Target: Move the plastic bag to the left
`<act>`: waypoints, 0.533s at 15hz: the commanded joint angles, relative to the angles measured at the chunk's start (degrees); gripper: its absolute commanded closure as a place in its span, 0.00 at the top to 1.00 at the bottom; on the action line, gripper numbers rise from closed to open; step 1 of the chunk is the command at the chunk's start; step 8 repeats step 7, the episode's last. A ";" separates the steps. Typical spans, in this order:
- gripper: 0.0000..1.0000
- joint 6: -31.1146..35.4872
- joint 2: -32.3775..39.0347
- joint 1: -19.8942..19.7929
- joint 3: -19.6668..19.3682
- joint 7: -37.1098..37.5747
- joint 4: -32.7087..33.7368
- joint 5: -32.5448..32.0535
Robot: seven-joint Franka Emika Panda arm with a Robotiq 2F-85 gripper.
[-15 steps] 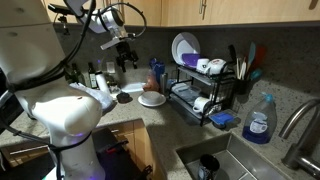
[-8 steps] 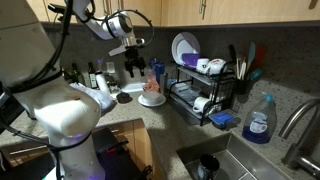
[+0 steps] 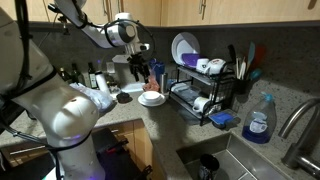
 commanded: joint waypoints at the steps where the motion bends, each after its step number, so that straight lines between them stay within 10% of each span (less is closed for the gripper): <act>1: 1.00 4.05 -4.65 -1.39 0.34 -0.64 -4.15 1.73; 8: 1.00 3.69 -3.88 -2.19 1.32 -0.75 -3.32 1.56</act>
